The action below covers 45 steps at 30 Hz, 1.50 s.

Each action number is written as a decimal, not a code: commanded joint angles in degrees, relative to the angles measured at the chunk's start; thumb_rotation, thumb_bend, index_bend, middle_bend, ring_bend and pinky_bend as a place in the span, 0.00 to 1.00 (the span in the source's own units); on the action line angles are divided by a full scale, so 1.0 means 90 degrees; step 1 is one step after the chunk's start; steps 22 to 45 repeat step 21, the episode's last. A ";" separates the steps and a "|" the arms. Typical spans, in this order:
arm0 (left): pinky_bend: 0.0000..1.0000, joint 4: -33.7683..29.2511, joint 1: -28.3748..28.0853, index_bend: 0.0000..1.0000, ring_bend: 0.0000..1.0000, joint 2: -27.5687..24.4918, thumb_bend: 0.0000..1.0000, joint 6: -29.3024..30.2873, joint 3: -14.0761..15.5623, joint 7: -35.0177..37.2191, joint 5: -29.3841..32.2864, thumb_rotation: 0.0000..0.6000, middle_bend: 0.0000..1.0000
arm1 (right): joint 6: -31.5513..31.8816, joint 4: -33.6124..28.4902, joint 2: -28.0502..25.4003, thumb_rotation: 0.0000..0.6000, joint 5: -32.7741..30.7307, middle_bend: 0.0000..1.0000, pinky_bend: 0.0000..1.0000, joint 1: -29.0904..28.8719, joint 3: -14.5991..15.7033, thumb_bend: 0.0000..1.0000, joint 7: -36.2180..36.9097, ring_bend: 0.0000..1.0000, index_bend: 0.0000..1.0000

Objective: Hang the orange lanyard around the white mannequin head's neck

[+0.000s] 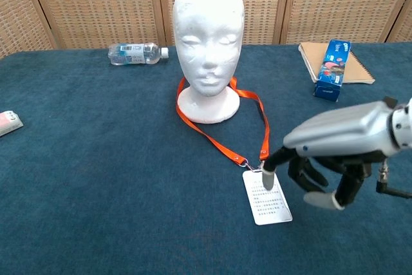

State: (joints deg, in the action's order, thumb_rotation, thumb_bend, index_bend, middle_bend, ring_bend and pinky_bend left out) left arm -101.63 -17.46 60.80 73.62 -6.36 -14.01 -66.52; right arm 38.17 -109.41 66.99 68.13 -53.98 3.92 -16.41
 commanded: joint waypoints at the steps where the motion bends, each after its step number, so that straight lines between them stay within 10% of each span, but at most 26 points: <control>1: 0.00 -0.0011 0.0024 0.00 0.00 -0.0007 0.00 0.0034 0.0014 0.0019 -0.0069 1.00 0.00 | 0.0793 -0.0140 -0.0684 1.00 0.0833 0.70 0.69 0.0550 -0.0172 0.69 0.0707 0.58 0.28; 8: 0.00 -0.0064 0.0133 0.00 0.00 -0.0020 0.00 0.0205 0.0098 0.0044 -0.0340 1.00 0.00 | 0.2361 0.0493 -0.1086 1.00 0.1824 0.60 0.65 0.1521 -0.0089 0.66 0.1504 0.50 0.22; 12: 0.00 -0.0124 0.0260 0.00 0.00 -0.0046 0.00 0.0374 0.0172 0.0082 -0.0507 1.00 0.00 | 0.3394 0.1148 -0.0993 1.00 0.2111 0.17 0.15 0.2200 -0.0037 0.18 0.1847 0.10 0.05; 15: 0.00 -0.0202 0.0387 0.00 0.00 -0.0091 0.00 0.0535 0.0236 0.0149 -0.0647 1.00 0.00 | 0.3944 0.1533 -0.0904 1.00 0.1936 0.00 0.00 0.2674 -0.0043 0.00 0.1661 0.00 0.00; 21: 0.00 -0.0198 0.0705 0.00 0.00 -0.0168 0.00 0.0870 0.0447 0.0352 -0.0999 1.00 0.00 | 0.5080 0.2040 -0.0495 1.00 0.1799 0.00 0.00 0.3633 -0.0015 0.00 0.1495 0.00 0.00; 45: 0.00 -0.0198 0.0705 0.00 0.00 -0.0168 0.00 0.0870 0.0447 0.0352 -0.0999 1.00 0.00 | 0.5080 0.2040 -0.0495 1.00 0.1799 0.00 0.00 0.3633 -0.0015 0.00 0.1495 0.00 0.00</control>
